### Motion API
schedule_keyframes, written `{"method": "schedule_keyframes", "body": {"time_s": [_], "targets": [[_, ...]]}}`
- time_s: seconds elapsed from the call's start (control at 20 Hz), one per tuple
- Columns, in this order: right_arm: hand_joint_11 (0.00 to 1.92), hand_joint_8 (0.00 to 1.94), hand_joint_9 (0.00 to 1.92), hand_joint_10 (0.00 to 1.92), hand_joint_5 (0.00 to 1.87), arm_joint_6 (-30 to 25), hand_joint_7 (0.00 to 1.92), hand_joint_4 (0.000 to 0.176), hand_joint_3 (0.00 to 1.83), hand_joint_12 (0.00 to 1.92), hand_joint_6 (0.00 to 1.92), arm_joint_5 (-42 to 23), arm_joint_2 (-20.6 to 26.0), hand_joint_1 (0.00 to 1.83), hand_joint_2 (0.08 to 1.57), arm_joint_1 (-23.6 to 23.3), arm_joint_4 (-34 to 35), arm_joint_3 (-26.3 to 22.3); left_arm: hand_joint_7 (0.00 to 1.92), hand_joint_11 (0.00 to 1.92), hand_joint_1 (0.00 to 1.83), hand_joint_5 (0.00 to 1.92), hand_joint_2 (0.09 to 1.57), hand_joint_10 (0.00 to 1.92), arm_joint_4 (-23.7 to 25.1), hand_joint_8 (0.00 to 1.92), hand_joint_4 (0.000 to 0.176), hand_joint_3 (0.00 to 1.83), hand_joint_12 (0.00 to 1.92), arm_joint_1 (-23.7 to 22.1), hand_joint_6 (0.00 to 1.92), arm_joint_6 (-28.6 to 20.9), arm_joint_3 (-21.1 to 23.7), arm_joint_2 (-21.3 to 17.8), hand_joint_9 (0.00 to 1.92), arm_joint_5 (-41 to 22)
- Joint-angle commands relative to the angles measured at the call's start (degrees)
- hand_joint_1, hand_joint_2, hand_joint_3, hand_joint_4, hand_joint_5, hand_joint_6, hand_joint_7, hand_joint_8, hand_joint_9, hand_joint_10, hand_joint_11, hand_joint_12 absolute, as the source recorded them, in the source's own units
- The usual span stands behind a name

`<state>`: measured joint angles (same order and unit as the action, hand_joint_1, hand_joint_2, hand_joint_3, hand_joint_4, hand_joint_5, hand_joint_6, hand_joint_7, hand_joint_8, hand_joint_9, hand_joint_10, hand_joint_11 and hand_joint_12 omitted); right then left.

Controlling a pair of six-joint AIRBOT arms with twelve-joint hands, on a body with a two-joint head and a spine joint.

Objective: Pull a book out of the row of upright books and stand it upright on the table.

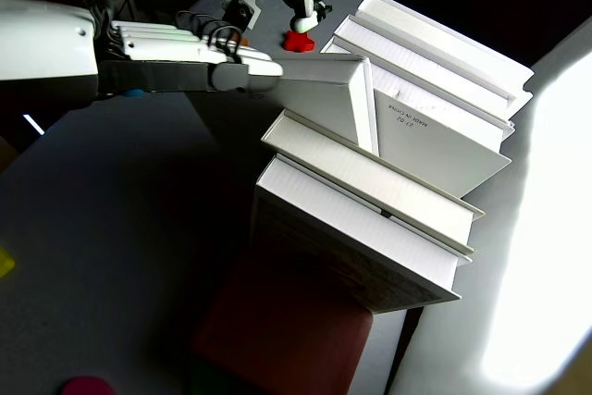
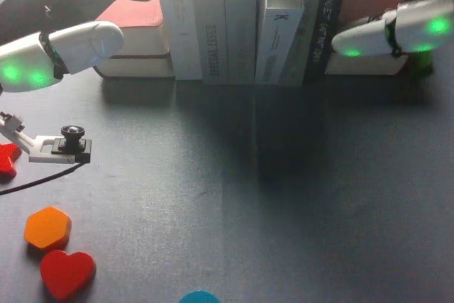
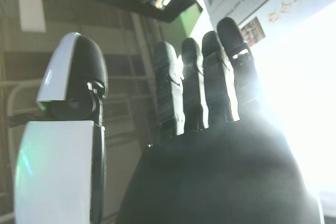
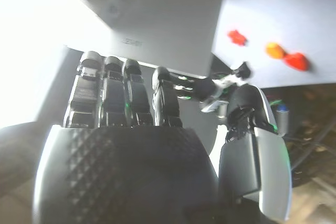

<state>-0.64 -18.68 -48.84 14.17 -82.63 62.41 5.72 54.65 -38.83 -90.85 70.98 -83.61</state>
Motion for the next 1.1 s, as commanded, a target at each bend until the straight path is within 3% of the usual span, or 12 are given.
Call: {"method": "schedule_keyframes", "body": {"time_s": [0.0,0.15,0.2,0.3,0.45,0.5,0.7,0.8,0.85,0.9,0.95,1.05], "targets": [[0.00,0.00,0.00,0.00,0.07,-0.1,0.00,0.068,0.00,0.00,0.02,-0.1,-0.4,0.00,1.14,0.9,0.4,0.1,0.28,0.00,0.94,0.43,1.21,0.01,-2.7,0.00,0.000,0.01,1.02,-0.1,0.00,-0.5,0.3,0.3,0.26,-6.7],[0.00,0.00,0.00,0.00,0.08,-0.1,0.00,0.061,0.00,0.00,0.02,-1.4,-0.4,0.00,1.13,3.0,2.7,-0.2,0.22,0.00,0.85,0.37,1.27,0.00,-2.8,0.00,0.000,0.01,0.97,0.2,0.00,-0.5,0.7,0.0,0.21,-7.1],[0.00,0.00,0.00,0.00,0.11,-0.1,0.00,0.040,0.00,0.00,0.03,-1.5,-0.2,0.00,1.14,3.4,2.8,-0.5,0.24,0.00,0.87,0.35,1.23,0.00,-2.8,0.00,0.000,0.00,0.90,0.2,0.00,-0.5,0.7,0.0,0.22,-7.1],[0.00,0.00,0.00,0.00,0.09,-0.1,0.00,0.064,0.00,0.00,0.02,-2.2,0.6,0.00,1.13,4.2,3.3,-1.5,0.27,0.00,0.88,0.39,1.23,0.00,-3.0,0.01,0.000,0.00,0.86,0.4,0.02,-0.5,0.8,0.0,0.22,-7.3],[0.00,0.00,0.00,0.00,0.14,0.0,0.00,0.071,0.00,0.00,0.03,-3.3,1.4,0.00,1.13,5.6,4.2,-2.6,0.30,0.00,0.89,0.47,1.23,0.01,-3.3,0.01,0.000,0.00,1.06,0.8,0.04,-0.5,0.9,0.0,0.24,-7.5],[0.00,0.00,0.00,0.00,0.10,0.1,0.00,0.096,0.00,0.00,0.02,-3.3,1.4,0.00,1.13,5.7,4.3,-2.6,0.24,0.00,0.89,0.42,1.25,0.01,-3.3,0.00,0.000,0.00,0.93,0.8,0.02,-0.5,1.0,0.0,0.22,-7.5],[0.00,0.00,0.00,0.00,0.10,0.2,0.00,0.103,0.01,0.00,0.01,-3.2,1.8,0.00,1.16,5.6,4.5,-2.3,0.18,0.00,0.85,0.34,1.27,0.00,-3.3,0.00,0.000,0.01,0.90,0.9,0.00,-0.5,1.0,-0.1,0.18,-7.5],[0.00,0.00,0.00,0.00,0.11,0.3,0.00,0.073,0.01,0.00,0.02,-3.3,2.6,0.00,1.17,3.7,4.5,-2.4,0.16,0.00,0.84,0.34,1.27,0.00,-3.3,0.00,0.000,0.00,1.03,0.9,0.00,-0.5,1.0,-0.1,0.18,-7.3],[0.00,0.00,0.00,0.00,0.10,0.3,0.00,0.075,0.02,0.00,0.01,-3.5,3.0,0.01,1.19,2.6,4.4,-2.6,0.16,0.00,0.83,0.35,1.27,0.00,-3.3,0.00,0.000,0.00,1.07,0.9,0.00,-0.5,1.0,-0.2,0.18,-7.3],[0.00,0.00,0.00,0.00,0.09,0.8,0.00,0.107,0.01,0.00,0.01,-3.9,3.8,0.00,1.19,0.8,4.3,-3.2,0.16,0.00,0.87,0.36,1.26,0.00,-3.3,0.00,0.000,0.00,1.03,0.9,0.00,-0.5,1.0,-0.2,0.19,-7.3],[0.00,0.00,0.00,0.00,0.09,1.2,0.00,0.140,0.02,0.00,0.00,-4.1,4.5,0.00,1.19,-0.5,3.9,-3.9,0.13,0.00,0.91,0.35,1.26,0.01,-3.3,0.00,0.000,0.00,0.73,0.9,0.00,-0.5,1.0,-0.2,0.14,-7.3],[0.00,0.00,0.00,0.00,0.07,1.4,0.00,0.172,0.02,0.00,0.00,-5.3,5.3,0.11,1.22,-3.2,3.1,-4.9,0.22,0.00,0.90,0.40,1.19,0.04,-3.3,0.01,0.000,0.00,0.84,0.9,0.02,-0.5,1.0,-0.3,0.22,-7.2]]}}
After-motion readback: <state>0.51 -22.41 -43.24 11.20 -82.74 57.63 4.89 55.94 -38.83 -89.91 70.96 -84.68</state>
